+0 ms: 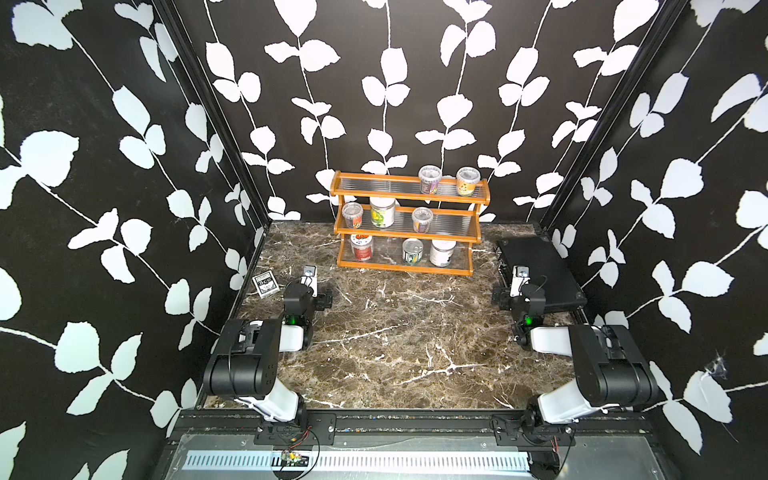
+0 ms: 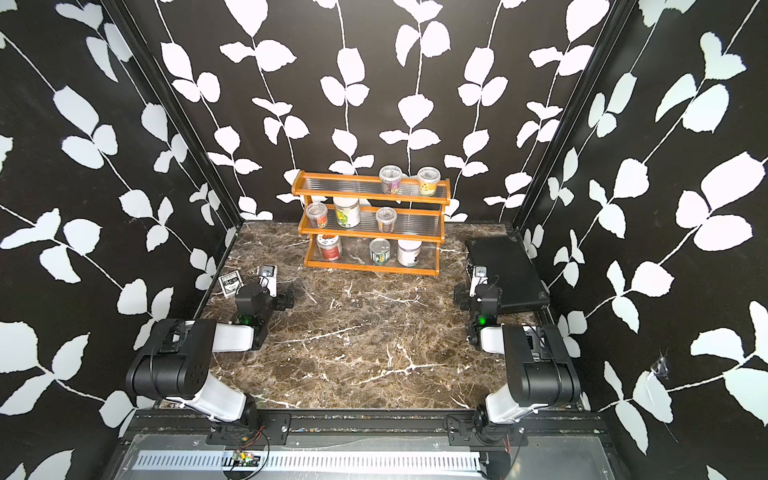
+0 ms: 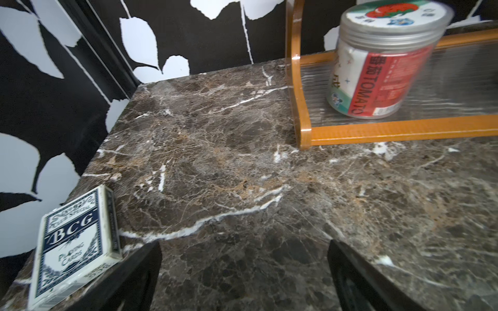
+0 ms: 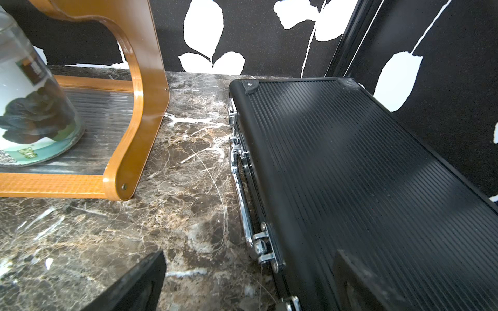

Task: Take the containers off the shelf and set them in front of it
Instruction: Move the shelf to the center of the board.

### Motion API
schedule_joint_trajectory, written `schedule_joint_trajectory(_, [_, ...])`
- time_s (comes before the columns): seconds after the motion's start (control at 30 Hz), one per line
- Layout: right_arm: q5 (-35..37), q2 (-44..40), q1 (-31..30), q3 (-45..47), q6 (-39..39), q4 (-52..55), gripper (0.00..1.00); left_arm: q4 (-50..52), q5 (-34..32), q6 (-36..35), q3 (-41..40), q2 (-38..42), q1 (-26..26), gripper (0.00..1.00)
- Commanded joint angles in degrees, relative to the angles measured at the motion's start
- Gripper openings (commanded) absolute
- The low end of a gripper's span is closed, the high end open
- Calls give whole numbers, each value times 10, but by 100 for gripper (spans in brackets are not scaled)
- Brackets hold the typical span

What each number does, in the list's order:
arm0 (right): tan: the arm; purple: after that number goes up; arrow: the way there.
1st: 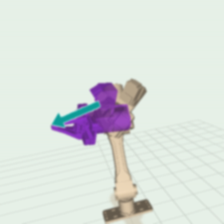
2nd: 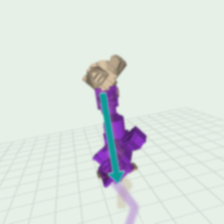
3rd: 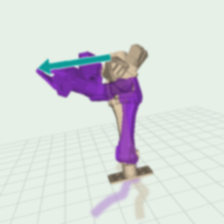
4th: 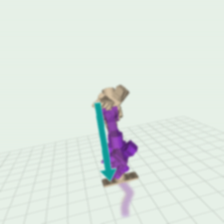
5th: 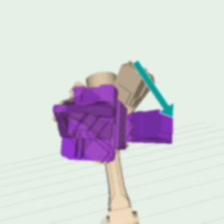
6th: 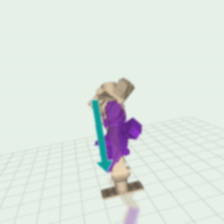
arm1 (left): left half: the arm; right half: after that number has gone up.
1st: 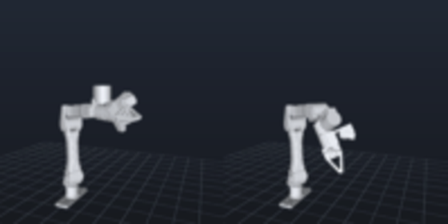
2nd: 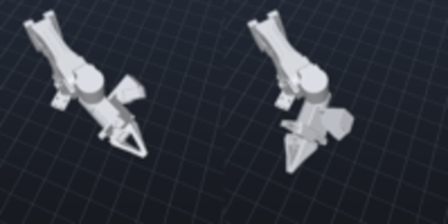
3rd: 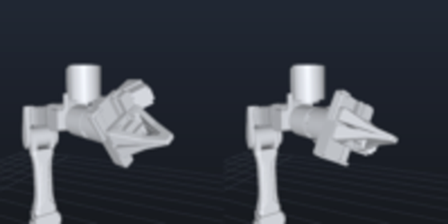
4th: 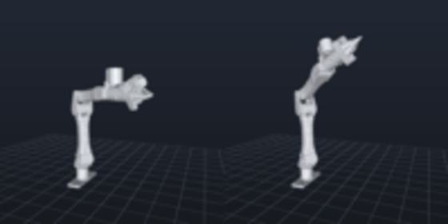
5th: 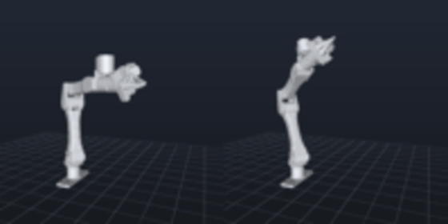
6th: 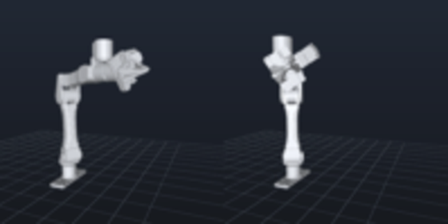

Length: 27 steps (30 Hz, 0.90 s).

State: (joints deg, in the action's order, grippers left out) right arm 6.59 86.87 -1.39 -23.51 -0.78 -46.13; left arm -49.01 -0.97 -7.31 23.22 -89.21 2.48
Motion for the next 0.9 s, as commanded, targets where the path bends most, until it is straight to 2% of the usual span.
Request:
schedule_joint_trajectory(0.0, [-32, -66, 2, -14, 17, 65, 100, 74, 27, -4, 19, 68, -2, 99])
schedule_joint_trajectory(0.13, [-66, -156, 1, -24, 10, 156, 100, 174, 38, 0, 38, 160, -2, 99])
schedule_joint_trajectory(0.23, [-100, -220, 1, -27, -3, 219, 100, 306, 33, 19, 84, 223, -2, 99])
schedule_joint_trajectory(0.43, [-157, -318, 1, -70, -28, 391, 100, 509, 42, 22, 186, 287, -3, 99])
schedule_joint_trajectory(0.63, [-194, -348, -6, -138, -86, 517, 100, 608, 119, 66, 317, 212, -3, 99])
schedule_joint_trajectory(0.87, [-156, -297, -36, -239, -137, 610, 100, 653, 214, 108, 444, 83, -3, 98])
